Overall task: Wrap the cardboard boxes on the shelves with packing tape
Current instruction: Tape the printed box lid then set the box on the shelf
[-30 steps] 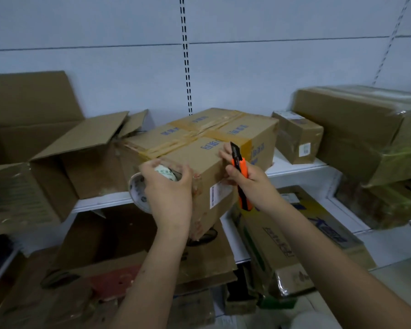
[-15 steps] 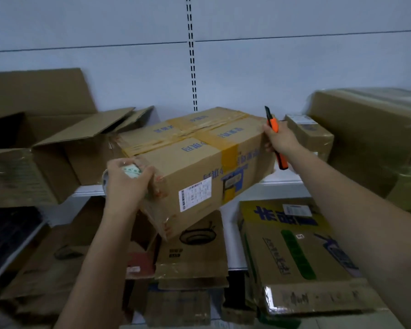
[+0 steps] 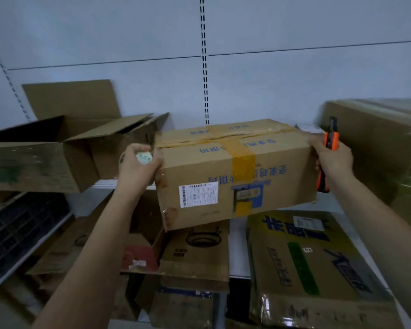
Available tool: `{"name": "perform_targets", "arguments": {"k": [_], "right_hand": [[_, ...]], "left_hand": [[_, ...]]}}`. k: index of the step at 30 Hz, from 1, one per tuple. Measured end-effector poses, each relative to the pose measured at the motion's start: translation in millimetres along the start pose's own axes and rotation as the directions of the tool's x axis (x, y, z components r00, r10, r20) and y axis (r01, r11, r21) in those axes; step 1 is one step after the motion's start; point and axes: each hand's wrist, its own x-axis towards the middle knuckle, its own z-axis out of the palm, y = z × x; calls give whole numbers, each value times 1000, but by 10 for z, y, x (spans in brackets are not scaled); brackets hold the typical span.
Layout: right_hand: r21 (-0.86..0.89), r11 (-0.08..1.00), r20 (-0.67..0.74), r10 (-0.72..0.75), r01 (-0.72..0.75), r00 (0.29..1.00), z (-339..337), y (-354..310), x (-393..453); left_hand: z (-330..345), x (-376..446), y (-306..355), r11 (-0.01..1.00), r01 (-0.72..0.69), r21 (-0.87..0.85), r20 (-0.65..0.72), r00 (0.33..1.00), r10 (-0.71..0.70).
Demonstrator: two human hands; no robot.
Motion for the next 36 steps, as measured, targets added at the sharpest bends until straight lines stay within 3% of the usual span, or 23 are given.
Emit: {"name": "perform_targets", "arguments": {"k": [3,8,13,16,19,21,23,25,27,29,34,36], "right_hand": [[-75,996,-19,-53,51,998,-297,-39,-201],[-446,880,-8,-186,163,983,-447,1,-525],[-529,829,-68,-255,182,965,-334,76,-778],[-592,780,-40,-280,203,959,-152,52,-850],[-586,762,32,-319,277,947,20,-59,-931],[-459,802,160,-348,382,924,98,-155,-991],[-275,848,350,-351,453,869,143,-247,-1036],[-205,873,392,-342,444,854,196,-308,-947],[-234,895,262,-318,380,911,266,-296,-617],[-246,938,207,-194,243,959,350,-232,-195],[-87,996,388,44,-11,921,596,-112,426],[-62,994,445,109,-91,889,641,-117,507]], "left_hand": [[244,141,121,988,-99,119,-47,993,105],[519,230,52,901,-180,394,-211,937,279],[631,-282,118,880,-318,353,-349,828,439],[773,-732,136,857,-370,358,-265,840,473],[995,-1054,40,869,-358,341,-132,897,421],[1099,-1111,1,914,-292,281,-84,941,327],[1153,-1061,29,961,-196,197,-78,974,214],[1163,-985,93,986,-120,112,-118,984,133],[1173,-893,152,996,-69,52,-162,984,77],[1206,-808,192,1000,-19,-17,-164,986,16],[1368,-669,179,983,155,-96,-119,979,-166],[1435,-689,179,981,163,-104,-111,978,-174]]}}
